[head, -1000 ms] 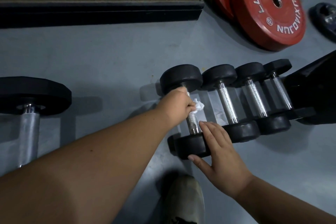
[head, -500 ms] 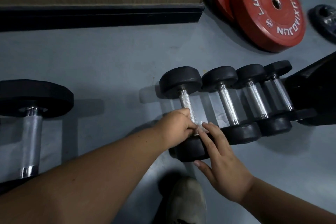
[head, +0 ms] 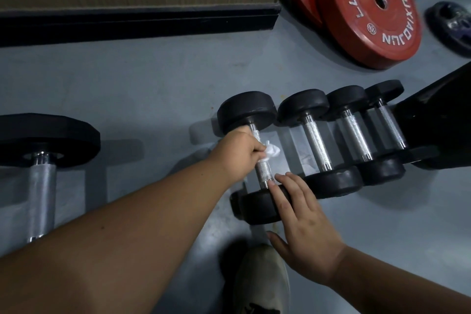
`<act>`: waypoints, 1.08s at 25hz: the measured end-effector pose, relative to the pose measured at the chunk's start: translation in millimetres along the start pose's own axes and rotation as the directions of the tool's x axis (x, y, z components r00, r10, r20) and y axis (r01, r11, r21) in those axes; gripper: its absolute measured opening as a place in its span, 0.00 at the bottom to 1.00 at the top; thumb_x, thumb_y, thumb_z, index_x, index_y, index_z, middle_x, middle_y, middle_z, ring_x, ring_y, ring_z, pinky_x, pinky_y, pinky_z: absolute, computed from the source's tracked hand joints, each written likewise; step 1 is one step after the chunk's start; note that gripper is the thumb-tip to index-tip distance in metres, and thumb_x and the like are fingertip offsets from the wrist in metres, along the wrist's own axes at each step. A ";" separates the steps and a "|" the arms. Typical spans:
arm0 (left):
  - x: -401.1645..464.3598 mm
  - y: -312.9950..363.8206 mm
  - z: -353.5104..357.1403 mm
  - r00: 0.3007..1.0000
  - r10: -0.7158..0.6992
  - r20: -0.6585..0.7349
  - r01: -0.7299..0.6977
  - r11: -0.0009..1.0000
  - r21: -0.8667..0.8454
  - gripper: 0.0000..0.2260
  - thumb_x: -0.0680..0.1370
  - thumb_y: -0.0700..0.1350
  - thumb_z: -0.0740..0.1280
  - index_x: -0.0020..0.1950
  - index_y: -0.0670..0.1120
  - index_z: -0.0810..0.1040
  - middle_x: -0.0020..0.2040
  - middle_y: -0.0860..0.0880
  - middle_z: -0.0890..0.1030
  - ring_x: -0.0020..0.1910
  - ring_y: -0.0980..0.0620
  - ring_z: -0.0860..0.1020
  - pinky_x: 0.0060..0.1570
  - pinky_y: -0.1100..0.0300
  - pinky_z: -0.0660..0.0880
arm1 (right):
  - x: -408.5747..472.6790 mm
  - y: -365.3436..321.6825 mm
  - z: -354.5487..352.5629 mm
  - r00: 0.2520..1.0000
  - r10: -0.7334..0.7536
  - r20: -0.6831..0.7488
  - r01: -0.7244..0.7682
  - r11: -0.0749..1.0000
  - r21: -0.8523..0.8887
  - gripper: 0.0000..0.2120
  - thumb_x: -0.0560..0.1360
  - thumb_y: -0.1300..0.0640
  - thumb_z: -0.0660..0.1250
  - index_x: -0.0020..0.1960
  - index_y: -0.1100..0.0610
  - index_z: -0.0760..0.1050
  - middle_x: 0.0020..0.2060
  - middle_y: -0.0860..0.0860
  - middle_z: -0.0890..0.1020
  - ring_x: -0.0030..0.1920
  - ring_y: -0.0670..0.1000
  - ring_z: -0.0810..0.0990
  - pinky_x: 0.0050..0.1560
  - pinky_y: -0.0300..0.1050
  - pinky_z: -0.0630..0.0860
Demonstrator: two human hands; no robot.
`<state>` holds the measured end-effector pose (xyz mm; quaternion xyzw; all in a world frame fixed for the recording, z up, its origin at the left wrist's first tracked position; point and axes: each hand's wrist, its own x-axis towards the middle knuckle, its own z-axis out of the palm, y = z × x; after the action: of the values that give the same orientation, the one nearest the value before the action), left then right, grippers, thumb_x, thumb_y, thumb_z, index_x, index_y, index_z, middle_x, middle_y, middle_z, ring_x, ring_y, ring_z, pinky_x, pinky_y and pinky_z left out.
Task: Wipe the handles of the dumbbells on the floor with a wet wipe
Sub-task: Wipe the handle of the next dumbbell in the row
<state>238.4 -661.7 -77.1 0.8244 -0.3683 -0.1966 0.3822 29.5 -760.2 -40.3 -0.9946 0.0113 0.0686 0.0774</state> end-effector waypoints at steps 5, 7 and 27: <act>-8.1 0.5 6.7 1.000 -0.022 0.012 0.023 0.999 -0.049 0.09 0.76 0.45 0.73 0.55 0.47 0.85 0.48 0.54 0.71 0.49 0.53 0.77 0.55 0.65 0.72 | 0.3 -3.3 -3.5 1.000 0.000 0.012 0.001 1.000 -0.012 0.45 0.72 0.43 0.70 0.81 0.58 0.54 0.77 0.58 0.61 0.79 0.62 0.57 0.70 0.66 0.67; -20.5 2.6 11.7 0.995 0.013 0.100 -0.004 0.997 -0.081 0.09 0.76 0.44 0.73 0.54 0.46 0.85 0.45 0.55 0.71 0.48 0.52 0.78 0.53 0.64 0.73 | 1.0 -4.7 -3.7 1.000 -0.005 0.007 0.005 1.000 -0.015 0.44 0.73 0.42 0.69 0.81 0.58 0.55 0.77 0.59 0.61 0.79 0.62 0.57 0.70 0.67 0.67; 1.4 2.4 -17.5 0.987 -0.155 -0.035 0.155 0.988 0.003 0.07 0.76 0.48 0.72 0.52 0.51 0.86 0.50 0.48 0.80 0.50 0.51 0.79 0.49 0.64 0.72 | 4.3 -20.4 -8.3 0.998 -0.029 0.064 0.036 0.993 -0.111 0.46 0.68 0.40 0.63 0.81 0.58 0.57 0.76 0.58 0.64 0.77 0.63 0.61 0.69 0.70 0.67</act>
<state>248.8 -655.3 -64.3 0.8549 -0.2968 -0.2105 0.3698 35.5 -741.4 -29.7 -0.9948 -0.0114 0.0986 0.0227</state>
